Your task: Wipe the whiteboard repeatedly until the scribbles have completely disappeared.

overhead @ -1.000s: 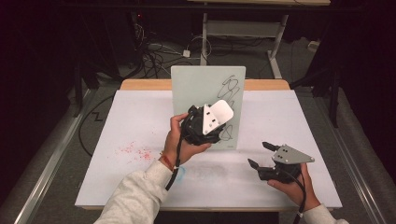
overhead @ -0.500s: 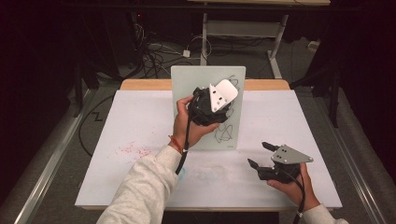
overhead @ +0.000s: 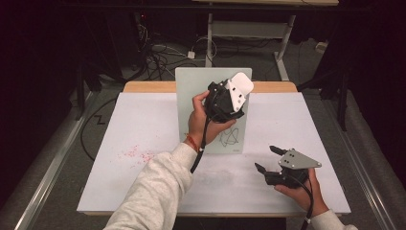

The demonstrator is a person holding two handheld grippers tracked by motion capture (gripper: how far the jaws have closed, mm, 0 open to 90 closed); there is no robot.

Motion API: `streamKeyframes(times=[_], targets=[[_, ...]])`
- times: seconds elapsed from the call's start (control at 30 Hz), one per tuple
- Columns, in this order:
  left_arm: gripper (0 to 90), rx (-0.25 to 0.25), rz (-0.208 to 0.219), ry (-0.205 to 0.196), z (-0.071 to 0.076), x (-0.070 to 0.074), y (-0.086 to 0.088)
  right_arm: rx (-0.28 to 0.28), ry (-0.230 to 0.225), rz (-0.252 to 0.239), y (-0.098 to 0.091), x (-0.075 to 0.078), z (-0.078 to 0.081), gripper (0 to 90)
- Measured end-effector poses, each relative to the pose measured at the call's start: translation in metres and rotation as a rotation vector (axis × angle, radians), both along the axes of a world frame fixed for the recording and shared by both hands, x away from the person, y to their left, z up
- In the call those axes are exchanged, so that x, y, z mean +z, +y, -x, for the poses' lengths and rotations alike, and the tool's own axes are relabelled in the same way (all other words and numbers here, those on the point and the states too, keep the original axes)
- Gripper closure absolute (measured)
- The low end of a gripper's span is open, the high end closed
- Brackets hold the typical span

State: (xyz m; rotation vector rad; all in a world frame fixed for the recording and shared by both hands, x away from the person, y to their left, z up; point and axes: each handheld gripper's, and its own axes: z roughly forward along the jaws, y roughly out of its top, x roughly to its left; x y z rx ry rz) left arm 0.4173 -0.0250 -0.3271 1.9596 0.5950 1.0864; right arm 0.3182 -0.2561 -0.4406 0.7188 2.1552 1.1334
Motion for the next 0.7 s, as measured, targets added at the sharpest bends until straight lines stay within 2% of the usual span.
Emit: streamKeyframes(times=[0.17,0.23,0.27,0.53,0.57,0.63,0.7], targets=[[28.5,0.013,-0.046,-0.029,0.007,-0.019,-0.006,0.002,0.003,0.006,0.000,-0.001,0.000,24.4],[28.4,0.007,-0.058,-0.028,0.012,-0.032,-0.008,0.000,0.001,0.004,-0.001,0.000,0.000,24.4],[28.4,0.007,-0.058,-0.028,0.012,-0.032,-0.008,0.000,0.003,0.001,-0.001,-0.001,0.000,24.4],[28.4,0.001,-0.090,-0.010,0.025,-0.065,-0.004,0.002,0.008,0.007,0.000,-0.002,0.000,24.4],[28.4,0.005,-0.078,0.001,0.029,-0.073,-0.001,-0.003,0.007,0.010,0.000,-0.002,0.000,24.4],[28.4,0.015,-0.082,-0.001,0.031,-0.078,0.000,-0.003,0.006,0.009,0.000,-0.001,0.000,24.4],[28.4,0.036,-0.110,-0.013,0.034,-0.086,0.002,-0.005,0.005,0.008,0.000,-0.001,0.001,24.4]])
